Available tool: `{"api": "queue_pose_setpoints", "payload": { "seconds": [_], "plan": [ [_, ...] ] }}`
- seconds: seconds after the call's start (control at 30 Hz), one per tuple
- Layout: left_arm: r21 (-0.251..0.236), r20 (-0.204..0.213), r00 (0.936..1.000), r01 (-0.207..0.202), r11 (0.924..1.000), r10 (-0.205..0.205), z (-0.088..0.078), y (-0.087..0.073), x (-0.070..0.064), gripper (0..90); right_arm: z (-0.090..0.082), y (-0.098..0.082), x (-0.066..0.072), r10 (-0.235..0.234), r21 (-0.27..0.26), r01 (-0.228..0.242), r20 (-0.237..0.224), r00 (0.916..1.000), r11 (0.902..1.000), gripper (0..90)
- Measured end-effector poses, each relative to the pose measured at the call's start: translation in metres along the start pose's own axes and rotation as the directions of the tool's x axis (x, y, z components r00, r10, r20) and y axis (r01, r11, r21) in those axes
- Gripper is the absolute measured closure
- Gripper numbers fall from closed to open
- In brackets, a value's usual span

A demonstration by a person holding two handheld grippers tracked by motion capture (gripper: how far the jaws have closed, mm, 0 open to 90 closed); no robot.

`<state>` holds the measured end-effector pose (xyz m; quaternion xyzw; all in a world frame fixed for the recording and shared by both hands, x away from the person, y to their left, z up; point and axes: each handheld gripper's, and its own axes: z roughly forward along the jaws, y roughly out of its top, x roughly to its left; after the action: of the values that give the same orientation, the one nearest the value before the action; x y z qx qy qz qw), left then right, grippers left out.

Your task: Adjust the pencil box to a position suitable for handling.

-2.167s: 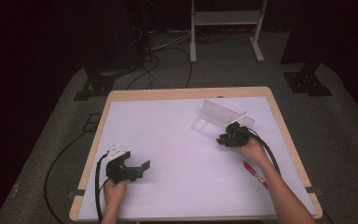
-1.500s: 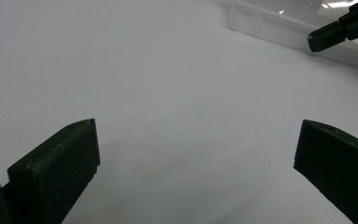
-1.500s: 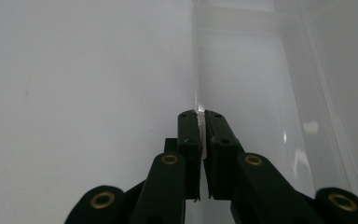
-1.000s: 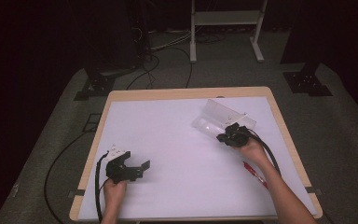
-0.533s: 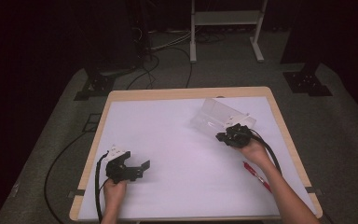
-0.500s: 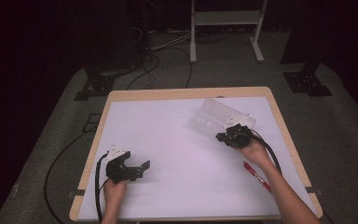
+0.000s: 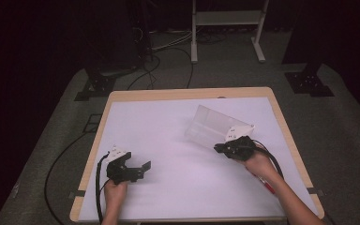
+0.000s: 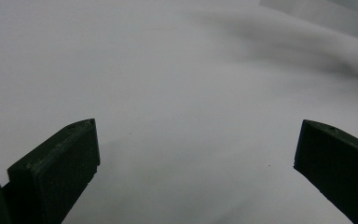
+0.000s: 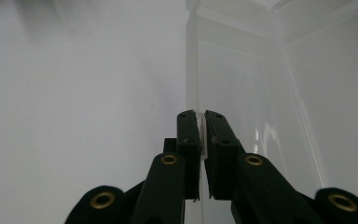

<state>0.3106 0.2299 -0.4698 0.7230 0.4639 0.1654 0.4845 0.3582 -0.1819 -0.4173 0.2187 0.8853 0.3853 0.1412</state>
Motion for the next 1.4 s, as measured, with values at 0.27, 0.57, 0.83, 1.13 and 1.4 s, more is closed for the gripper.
{"api": "queue_pose_setpoints", "payload": {
  "seconds": [0.27, 0.57, 0.83, 1.13, 1.4],
  "plan": [
    [0.002, 0.0, 1.0, -0.003, 1.0, 0.003, 0.0, 0.0, 0.0, 0.0, -0.003, -0.005, 0.022, -0.03, -0.008, 0.03, -0.055, 0.998, 0.9995, 84.9],
    [0.002, 0.0, 1.0, -0.003, 1.0, 0.003, 0.0, 0.0, 0.0, 0.0, 0.002, -0.011, 0.045, -0.059, -0.014, 0.057, -0.118, 0.9913, 0.9983, 85.2],
    [0.003, 0.0, 1.0, -0.003, 1.0, 0.003, 0.0, 0.0, 0.0, 0.0, 0.006, -0.019, 0.054, -0.051, -0.02, 0.048, -0.143, 0.9884, 0.9986, 85.4],
    [0.002, 0.0, 1.0, -0.003, 1.0, 0.003, 0.0, 0.0, 0.0, 0.0, 0.013, -0.032, 0.059, -0.02, 0.0, 0.02, -0.17, 0.9852, 0.9998, 85.3],
    [0.002, 0.0, 1.0, -0.002, 1.0, 0.002, 0.0, 0.0, 0.0, 0.0, 0.017, -0.035, 0.062, -0.015, 0.023, 0.02, -0.185, 0.9826, 0.9995, 85.6]
  ]
}}
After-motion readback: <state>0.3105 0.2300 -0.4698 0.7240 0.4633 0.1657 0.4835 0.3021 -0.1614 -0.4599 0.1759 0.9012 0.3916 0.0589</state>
